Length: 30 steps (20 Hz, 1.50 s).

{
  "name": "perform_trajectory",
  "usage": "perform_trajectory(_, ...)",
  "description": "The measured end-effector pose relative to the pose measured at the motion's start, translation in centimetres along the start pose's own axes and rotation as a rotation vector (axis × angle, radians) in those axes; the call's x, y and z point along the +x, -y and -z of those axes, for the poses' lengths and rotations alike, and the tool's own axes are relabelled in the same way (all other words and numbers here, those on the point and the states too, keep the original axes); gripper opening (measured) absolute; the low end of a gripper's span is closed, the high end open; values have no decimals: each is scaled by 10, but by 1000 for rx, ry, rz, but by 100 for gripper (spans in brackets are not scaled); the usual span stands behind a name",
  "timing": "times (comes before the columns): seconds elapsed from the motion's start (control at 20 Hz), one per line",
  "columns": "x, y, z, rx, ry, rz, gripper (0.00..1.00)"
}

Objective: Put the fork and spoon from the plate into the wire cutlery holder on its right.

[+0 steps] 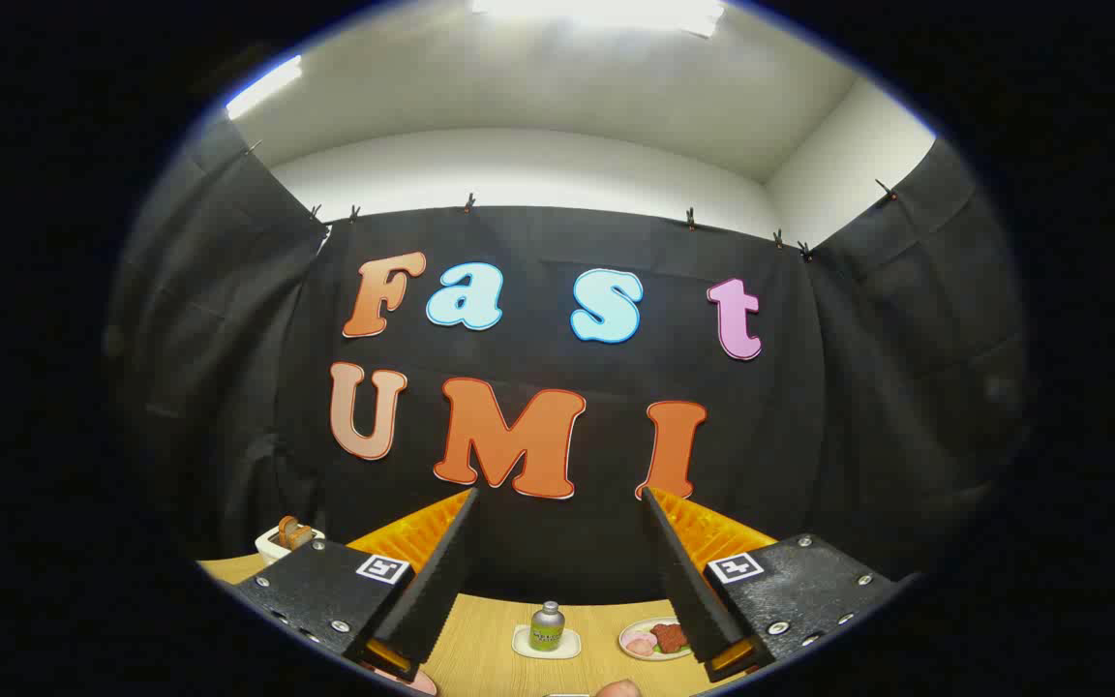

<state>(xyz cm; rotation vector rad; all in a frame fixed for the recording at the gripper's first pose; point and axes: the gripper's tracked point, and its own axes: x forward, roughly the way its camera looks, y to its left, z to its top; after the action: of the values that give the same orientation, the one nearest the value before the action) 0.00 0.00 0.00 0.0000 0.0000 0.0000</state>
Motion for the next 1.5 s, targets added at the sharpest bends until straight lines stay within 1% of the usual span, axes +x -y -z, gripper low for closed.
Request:
perform_trajectory(0.15, 0, 0, -8, -14, 27, 18, 96)
perform_trajectory(0.35, -2, -2, -6, -6, 20, 25, 96)
perform_trajectory(0.65, -5, 7, -11, -8, 24, 76, 96)
perform_trajectory(0.8, -7, 6, -9, -18, 31, 86, 96)
perform_trajectory(1.2, -19, -32, 31, 3, -85, 18, 96)
perform_trajectory(1.35, -24, -49, 53, -10, -131, -15, 96)
perform_trajectory(1.5, -25, -67, 78, 7, -185, -37, 96)
